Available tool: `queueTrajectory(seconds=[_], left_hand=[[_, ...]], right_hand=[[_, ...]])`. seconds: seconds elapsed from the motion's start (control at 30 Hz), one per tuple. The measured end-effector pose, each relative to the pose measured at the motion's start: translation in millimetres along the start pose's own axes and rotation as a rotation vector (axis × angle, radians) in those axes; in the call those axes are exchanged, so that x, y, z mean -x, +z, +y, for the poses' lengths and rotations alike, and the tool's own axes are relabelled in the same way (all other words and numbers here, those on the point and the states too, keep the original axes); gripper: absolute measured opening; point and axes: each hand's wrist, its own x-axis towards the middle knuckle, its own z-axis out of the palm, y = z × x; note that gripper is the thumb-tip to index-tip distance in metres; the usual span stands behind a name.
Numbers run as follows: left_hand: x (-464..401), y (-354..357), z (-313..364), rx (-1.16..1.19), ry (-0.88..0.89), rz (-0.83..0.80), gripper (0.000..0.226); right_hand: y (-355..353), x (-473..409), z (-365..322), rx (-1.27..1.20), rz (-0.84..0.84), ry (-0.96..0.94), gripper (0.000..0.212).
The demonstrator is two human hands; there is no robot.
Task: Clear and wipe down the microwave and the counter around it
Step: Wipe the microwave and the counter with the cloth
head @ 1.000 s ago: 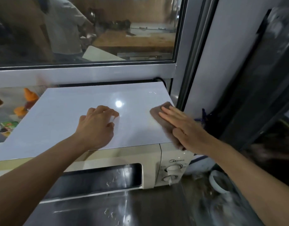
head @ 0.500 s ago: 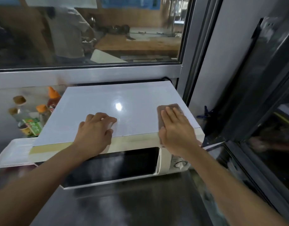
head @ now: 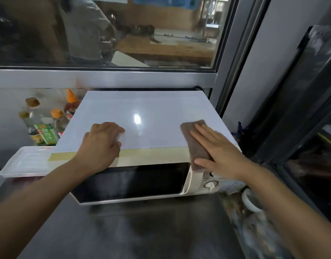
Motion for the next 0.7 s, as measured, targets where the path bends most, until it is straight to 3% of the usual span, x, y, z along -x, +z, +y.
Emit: queueTrajectory(seconds=[0.13, 0.43, 0.57, 0.7], left_hand=[[5.0, -1.4, -13.1, -0.012, -0.024, 0.021, 0.030], [16.1, -16.5, -32.8, 0.083, -0.041, 0.018, 0.036], [25.6, -29.4, -54.1, 0.037, -0.142, 0.051, 0.036], [30.6, -34.1, -67.1, 0.026, -0.171, 0.059, 0.033]], right_hand=[[14.6, -9.0, -23.5, 0.066, 0.114, -0.021, 0.081], [28.9, -81.9, -150.7, 0.097, 0.256, -0.201, 0.080], [23.0, -76.6, -129.4, 0.065, 0.157, -0.237, 0.087], [14.2, -54.5, -79.6, 0.117, 0.055, -0.130, 0.093]])
